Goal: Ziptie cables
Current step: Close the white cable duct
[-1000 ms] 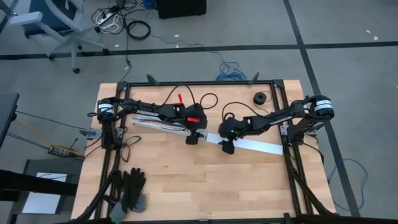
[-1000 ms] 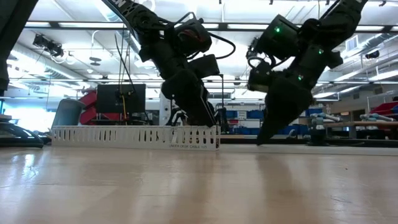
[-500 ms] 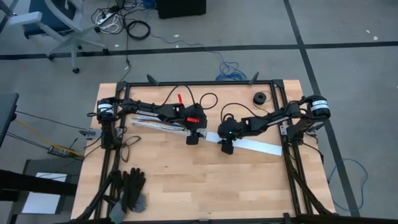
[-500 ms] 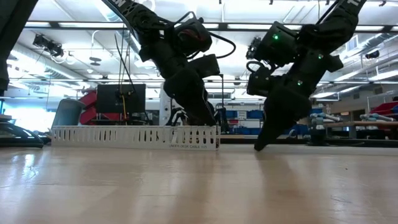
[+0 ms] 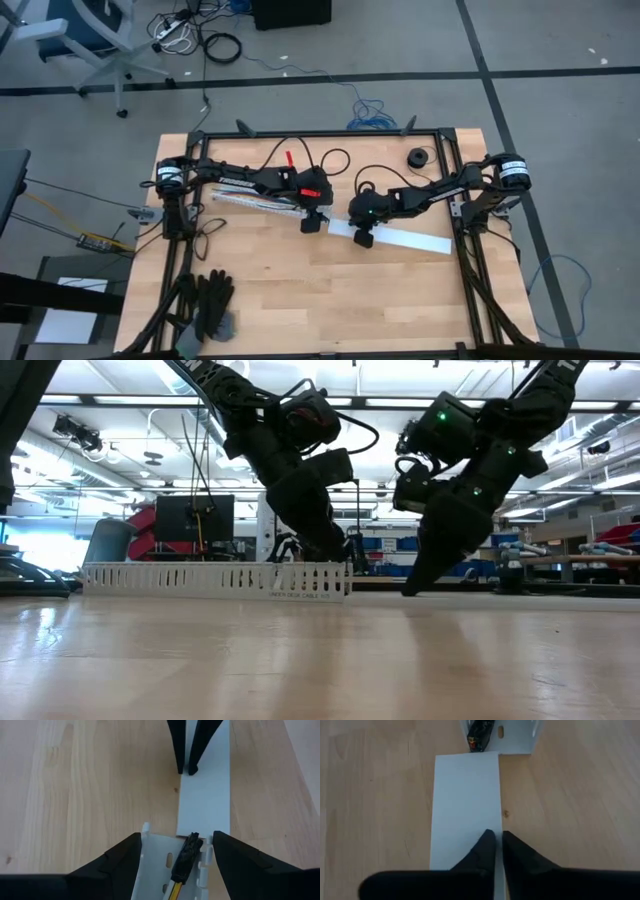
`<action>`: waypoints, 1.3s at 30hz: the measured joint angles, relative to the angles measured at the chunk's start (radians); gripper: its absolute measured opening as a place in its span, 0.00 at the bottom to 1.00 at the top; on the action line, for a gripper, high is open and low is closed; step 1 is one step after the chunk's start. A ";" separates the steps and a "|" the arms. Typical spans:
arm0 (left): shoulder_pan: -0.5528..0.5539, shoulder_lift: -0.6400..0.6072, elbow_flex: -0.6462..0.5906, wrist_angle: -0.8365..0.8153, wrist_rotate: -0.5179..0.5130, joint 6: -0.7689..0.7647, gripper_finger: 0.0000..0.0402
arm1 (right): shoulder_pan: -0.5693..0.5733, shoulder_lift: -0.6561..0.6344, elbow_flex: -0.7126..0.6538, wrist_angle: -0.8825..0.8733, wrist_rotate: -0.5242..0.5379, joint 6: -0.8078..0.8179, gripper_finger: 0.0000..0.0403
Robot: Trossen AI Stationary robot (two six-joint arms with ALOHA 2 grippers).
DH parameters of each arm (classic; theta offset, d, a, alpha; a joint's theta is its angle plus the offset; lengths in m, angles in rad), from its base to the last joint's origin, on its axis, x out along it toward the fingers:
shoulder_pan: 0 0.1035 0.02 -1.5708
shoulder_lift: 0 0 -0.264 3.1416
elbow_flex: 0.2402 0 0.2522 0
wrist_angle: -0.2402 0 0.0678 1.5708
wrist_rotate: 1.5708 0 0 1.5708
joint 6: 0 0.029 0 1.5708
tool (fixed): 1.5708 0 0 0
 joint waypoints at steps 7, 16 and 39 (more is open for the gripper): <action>0.000 0.000 0.000 0.010 0.000 0.003 0.56 | 0.000 -0.014 -0.002 0.026 -0.002 0.007 0.02; 0.000 0.000 0.020 0.019 -0.002 -0.023 0.56 | 0.000 -0.167 -0.003 0.022 -0.001 -0.007 0.05; -0.092 0.002 0.131 0.026 -0.056 -0.074 0.56 | 0.000 -0.222 -0.001 -0.263 0.105 0.007 0.05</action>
